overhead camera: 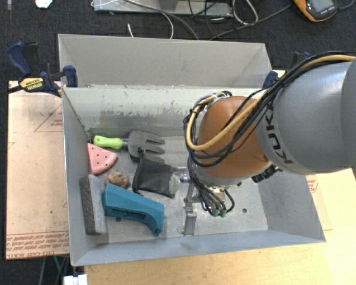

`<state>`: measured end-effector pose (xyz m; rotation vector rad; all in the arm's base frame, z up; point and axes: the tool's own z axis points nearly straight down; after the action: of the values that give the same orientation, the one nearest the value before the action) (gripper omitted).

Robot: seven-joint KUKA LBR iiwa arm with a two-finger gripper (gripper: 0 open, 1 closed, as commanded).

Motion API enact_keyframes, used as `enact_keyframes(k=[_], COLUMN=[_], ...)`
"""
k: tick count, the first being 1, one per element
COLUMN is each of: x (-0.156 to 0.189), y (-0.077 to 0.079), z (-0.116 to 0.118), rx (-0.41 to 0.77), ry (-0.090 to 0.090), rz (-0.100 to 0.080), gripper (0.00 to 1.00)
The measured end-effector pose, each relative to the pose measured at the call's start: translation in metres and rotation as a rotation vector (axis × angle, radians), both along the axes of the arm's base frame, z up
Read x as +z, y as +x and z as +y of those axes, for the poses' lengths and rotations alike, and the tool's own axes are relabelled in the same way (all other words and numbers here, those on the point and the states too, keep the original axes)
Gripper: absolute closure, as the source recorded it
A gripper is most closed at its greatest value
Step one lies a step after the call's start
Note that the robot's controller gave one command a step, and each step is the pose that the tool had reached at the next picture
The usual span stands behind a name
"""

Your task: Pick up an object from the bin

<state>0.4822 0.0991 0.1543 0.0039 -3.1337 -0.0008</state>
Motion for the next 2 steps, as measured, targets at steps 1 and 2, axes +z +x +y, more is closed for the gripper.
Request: enact_keyframes(k=[1, 2], x=[0.004, -0.038], y=[0.002, 0.056], z=[0.000, 0.001], rx=[-0.003, -0.085], ry=[0.001, 0.003], rz=[-0.007, -0.013], gripper=[0.00, 0.00])
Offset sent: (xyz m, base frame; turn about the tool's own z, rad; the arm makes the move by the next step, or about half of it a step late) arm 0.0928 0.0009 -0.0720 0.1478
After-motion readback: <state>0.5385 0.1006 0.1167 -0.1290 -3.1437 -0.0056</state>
